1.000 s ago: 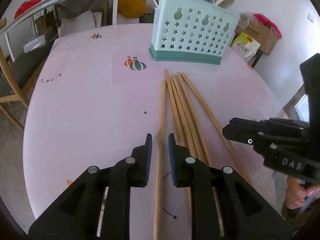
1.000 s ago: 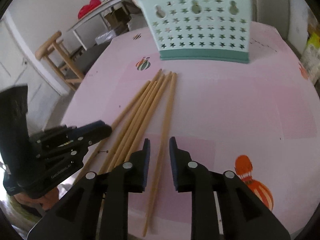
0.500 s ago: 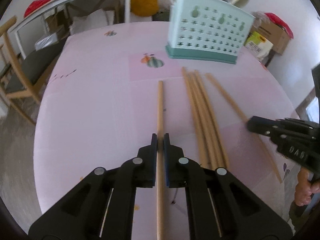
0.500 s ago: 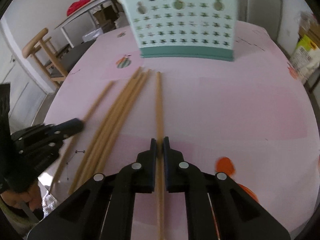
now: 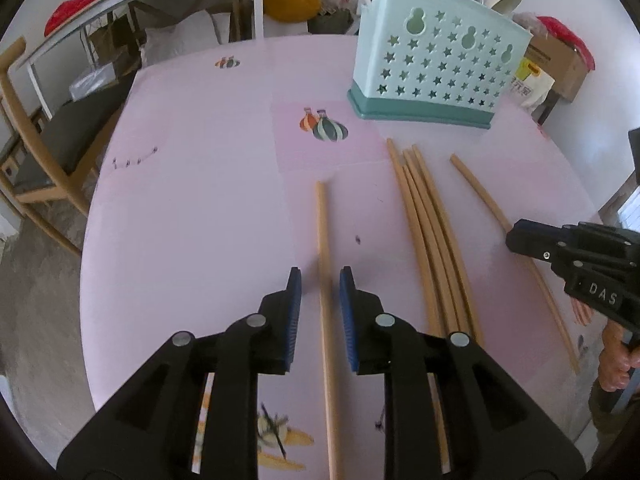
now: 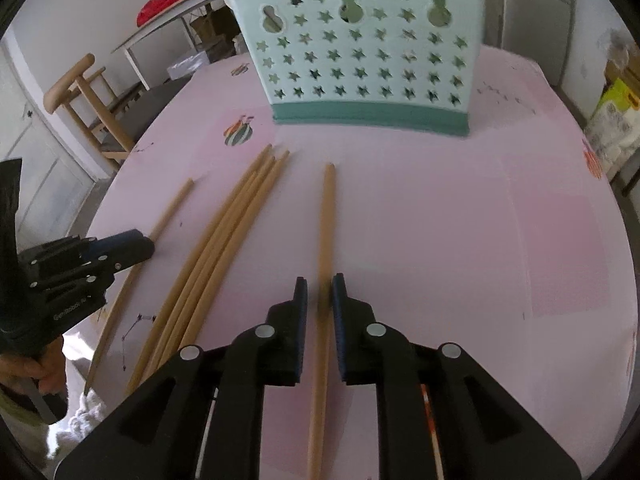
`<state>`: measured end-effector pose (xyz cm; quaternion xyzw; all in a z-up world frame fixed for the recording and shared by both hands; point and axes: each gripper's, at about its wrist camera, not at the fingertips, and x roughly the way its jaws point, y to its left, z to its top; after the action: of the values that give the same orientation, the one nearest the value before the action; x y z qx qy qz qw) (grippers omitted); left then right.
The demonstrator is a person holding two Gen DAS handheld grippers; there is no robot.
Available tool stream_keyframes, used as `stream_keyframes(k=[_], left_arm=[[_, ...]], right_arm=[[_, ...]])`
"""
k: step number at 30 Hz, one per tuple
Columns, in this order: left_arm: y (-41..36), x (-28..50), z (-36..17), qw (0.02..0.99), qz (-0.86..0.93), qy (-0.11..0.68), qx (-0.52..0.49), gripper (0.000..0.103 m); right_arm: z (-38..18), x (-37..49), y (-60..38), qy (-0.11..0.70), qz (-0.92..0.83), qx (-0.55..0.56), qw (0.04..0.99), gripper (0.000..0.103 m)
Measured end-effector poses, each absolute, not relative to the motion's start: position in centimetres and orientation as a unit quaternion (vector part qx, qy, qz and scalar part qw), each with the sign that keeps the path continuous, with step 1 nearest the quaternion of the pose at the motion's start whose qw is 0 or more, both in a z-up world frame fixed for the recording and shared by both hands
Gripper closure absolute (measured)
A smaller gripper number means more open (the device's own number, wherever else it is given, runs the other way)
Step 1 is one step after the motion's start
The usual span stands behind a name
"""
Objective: Organize utensils
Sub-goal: 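Grasp another wooden chopstick with the right tool while the left tool holds its chopstick, then lift the chopstick into the holder and open the left tool while the right tool carries its chopstick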
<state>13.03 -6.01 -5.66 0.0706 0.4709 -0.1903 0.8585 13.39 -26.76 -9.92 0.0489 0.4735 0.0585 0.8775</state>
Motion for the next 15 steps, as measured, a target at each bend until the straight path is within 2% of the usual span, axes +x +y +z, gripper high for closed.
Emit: stream_keyframes(k=[7, 8, 10, 15], left_arm=[[-7.5, 15.0, -5.7, 0.858, -0.192, 0.469, 0.085, 0.087], [-7.5, 15.2, -5.7, 0.860, -0.190, 0.467, 0.083, 0.089], [-7.6, 15.7, -5.9, 0.863, -0.185, 0.463, 0.080, 0.098], [-7.0, 15.8, -5.4, 0.867, -0.200, 0.455, 0.041, 0.098]], right_arm=[[-10.0, 15.3, -26.0, 0.463, 0.049, 0.010, 0.885, 0.092], [-10.0, 15.6, -26.1, 0.462, 0.048, 0.013, 0.886, 0.095], [-10.0, 15.9, -26.4, 0.461, 0.050, 0.026, 0.886, 0.096], [-8.9, 15.5, -27.7, 0.445, 0.067, 0.081, 0.889, 0.096]])
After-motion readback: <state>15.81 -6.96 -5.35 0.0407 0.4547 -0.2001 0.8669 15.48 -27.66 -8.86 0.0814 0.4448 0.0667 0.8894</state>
